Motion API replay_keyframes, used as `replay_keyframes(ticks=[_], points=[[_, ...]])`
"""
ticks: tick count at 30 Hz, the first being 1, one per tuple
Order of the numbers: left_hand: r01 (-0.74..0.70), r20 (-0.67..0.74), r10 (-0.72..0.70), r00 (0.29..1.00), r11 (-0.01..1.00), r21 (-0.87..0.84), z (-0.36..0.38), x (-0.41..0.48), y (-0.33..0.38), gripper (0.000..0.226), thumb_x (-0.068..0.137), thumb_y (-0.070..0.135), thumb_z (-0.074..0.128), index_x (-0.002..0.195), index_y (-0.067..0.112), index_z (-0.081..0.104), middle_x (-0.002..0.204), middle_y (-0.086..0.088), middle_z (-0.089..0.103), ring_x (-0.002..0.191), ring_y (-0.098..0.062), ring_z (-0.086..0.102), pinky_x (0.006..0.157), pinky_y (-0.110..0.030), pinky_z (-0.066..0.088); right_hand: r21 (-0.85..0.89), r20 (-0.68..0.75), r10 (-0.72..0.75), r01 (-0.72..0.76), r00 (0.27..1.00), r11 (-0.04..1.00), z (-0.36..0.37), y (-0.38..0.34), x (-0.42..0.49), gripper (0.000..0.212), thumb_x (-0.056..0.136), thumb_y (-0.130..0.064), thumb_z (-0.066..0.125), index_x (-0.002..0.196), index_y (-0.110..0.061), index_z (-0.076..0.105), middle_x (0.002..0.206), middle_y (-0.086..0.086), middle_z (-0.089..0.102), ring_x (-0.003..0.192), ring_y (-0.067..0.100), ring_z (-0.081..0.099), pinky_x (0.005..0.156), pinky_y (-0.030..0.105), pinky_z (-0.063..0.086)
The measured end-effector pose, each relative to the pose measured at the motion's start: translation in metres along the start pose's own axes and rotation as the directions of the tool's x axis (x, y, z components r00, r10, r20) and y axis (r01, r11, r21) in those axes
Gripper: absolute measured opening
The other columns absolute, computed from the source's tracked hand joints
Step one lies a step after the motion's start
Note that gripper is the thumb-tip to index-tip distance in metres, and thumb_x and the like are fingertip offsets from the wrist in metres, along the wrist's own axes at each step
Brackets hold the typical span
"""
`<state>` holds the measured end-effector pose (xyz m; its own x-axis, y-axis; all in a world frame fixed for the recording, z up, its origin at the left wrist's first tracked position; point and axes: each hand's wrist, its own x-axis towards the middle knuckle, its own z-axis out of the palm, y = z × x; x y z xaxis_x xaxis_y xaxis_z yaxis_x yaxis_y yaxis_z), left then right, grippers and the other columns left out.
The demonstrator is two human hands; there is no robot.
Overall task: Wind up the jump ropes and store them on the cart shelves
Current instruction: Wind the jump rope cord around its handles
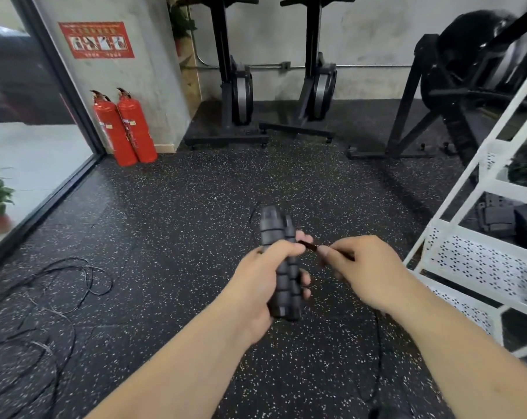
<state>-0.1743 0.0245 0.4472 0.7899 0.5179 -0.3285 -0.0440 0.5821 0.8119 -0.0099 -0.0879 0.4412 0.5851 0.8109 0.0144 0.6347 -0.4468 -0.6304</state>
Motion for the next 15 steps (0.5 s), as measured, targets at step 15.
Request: replay_keyframes(ticks=[15], points=[[-0.041, 0.056, 0.037, 0.998, 0.998, 0.057, 0.003, -0.004, -0.008, 0.036, 0.093, 0.011, 0.073, 0.129, 0.015, 0.071, 0.103, -0.016, 0.068, 0.065, -0.021, 0.06, 0.065, -0.038, 0.053, 0.067, -0.095, -0.062, 0.069, 0.994, 0.995, 0.018, -0.005, -0.002, 0.041, 0.104, -0.047, 0.061, 0.064, -0.04, 0.064, 0.052, -0.013, 0.056, 0.045, 0.007, 0.043, 0.047, 0.021, 0.035]])
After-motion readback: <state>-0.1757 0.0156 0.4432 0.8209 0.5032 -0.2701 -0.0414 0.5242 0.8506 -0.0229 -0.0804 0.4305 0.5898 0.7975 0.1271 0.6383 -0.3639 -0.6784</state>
